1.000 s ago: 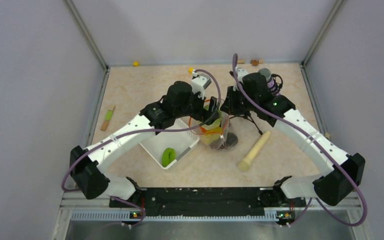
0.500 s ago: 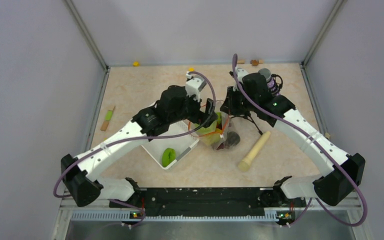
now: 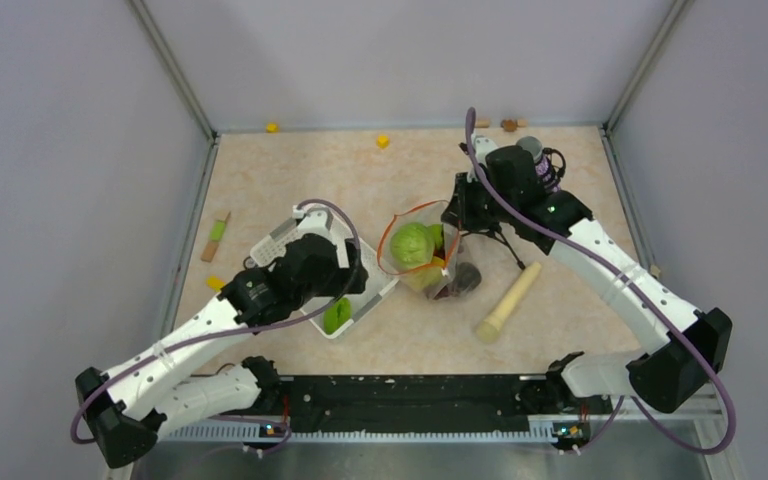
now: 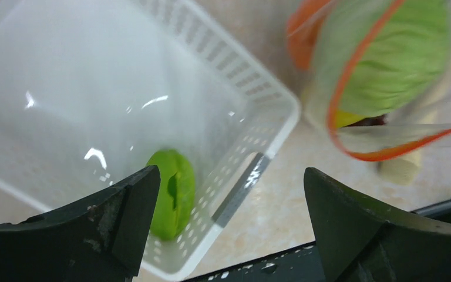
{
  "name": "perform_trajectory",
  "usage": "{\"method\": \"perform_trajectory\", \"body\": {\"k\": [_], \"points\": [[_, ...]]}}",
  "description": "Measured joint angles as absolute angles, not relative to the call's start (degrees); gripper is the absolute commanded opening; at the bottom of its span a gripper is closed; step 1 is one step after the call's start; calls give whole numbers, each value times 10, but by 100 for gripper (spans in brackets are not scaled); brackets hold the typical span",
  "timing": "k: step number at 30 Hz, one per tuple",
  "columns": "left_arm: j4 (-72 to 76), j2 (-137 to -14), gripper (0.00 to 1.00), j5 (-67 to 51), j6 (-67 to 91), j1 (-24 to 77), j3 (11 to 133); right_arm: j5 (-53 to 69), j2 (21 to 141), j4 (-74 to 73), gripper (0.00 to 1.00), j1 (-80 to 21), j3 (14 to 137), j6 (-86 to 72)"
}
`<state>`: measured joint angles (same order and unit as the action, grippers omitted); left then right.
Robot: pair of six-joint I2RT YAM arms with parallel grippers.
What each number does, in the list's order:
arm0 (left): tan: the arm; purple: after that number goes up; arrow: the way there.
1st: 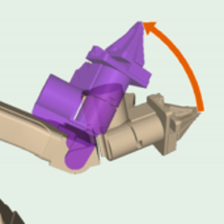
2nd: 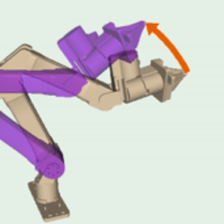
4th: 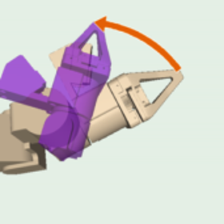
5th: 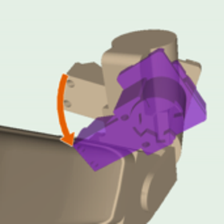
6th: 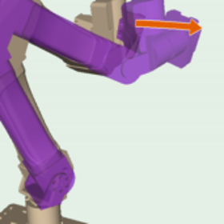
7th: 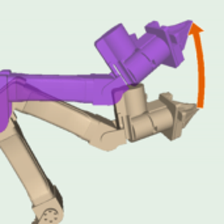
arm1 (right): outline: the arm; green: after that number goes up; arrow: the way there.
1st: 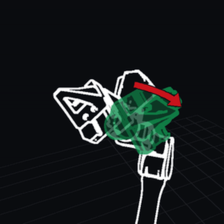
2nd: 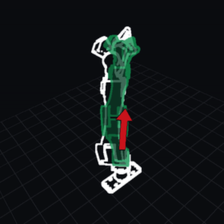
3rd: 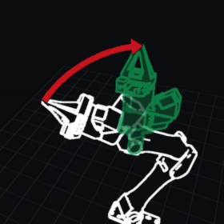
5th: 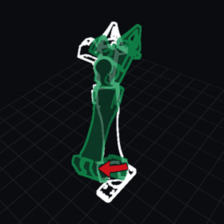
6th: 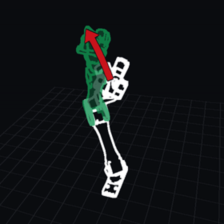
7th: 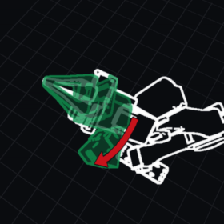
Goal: Place the food in the zip-top bag and seal the zipper
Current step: Place the fake vegetable in the zipper food storage bag, then pick up the fake fruit from the bin.
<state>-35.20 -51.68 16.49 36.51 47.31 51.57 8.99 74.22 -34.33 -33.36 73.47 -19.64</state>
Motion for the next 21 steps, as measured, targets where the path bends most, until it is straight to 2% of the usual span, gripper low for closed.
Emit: {"method": "perform_trajectory", "body": {"k": [4,9,15,21], "points": [[-422,-536,97,200,427,472,478,90,742,-343,0,-334,735,-196],[-437,-567,96,199,451,459,457,91,742,-344,0,-334,735,-196],[-425,-632,87,160,448,415,435,91,742,-343,0,-334,735,-196],[-394,-666,85,100,423,365,412,91,742,-344,0,-334,735,-196]]}}
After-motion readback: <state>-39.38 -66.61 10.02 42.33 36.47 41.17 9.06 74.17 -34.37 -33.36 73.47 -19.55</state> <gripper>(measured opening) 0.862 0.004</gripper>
